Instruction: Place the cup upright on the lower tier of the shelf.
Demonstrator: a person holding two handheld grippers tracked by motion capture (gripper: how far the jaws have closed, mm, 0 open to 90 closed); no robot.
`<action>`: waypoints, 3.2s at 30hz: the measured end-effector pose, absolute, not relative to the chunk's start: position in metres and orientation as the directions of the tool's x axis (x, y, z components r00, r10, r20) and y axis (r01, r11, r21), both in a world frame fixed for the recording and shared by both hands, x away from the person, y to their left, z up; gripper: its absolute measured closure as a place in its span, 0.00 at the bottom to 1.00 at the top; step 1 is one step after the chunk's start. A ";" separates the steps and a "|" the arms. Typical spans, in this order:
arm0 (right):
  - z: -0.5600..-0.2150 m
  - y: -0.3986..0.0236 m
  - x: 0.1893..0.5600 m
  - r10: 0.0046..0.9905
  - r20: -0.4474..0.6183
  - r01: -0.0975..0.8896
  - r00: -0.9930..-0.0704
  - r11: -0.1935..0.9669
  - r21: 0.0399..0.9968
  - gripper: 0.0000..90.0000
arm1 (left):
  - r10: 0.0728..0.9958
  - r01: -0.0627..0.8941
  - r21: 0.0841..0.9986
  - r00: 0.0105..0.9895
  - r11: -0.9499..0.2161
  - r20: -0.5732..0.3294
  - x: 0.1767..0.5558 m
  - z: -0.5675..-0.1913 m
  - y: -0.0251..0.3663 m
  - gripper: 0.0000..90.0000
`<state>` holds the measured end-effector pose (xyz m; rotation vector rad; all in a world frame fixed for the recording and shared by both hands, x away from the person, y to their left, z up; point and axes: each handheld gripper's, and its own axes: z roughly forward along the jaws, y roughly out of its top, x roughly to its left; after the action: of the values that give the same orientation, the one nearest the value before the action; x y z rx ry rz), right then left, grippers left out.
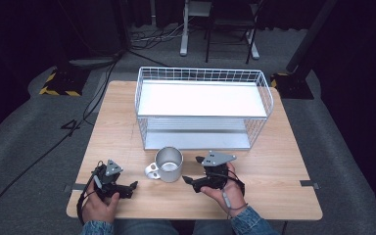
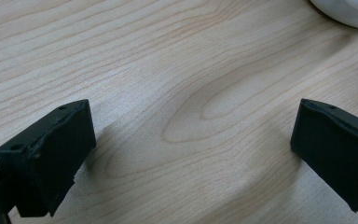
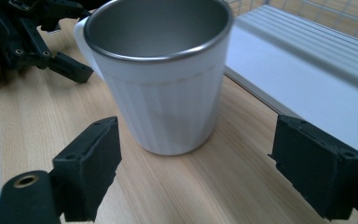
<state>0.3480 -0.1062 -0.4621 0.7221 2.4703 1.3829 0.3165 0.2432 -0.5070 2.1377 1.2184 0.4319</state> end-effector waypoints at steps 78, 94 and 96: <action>-0.469 -0.079 0.419 0.672 0.007 0.294 -0.740 0.314 0.903 0.09 | 0.856 0.646 0.667 0.517 -0.370 -0.026 0.317 -0.507 0.243 0.00; -0.470 -0.100 0.454 0.761 -0.002 0.318 -0.649 0.273 0.908 0.09 | 0.856 0.646 0.667 0.517 -0.370 -0.026 0.317 -0.507 0.243 0.00; -0.470 -0.101 0.457 0.766 -0.009 0.315 -0.643 0.275 0.908 0.09 | 0.857 0.647 0.668 0.515 -0.367 -0.027 0.316 -0.507 0.243 0.00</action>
<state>0.4574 -0.1008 -0.4702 0.9726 2.1008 1.3400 0.3164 0.2430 -0.5072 2.1323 1.2216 0.4344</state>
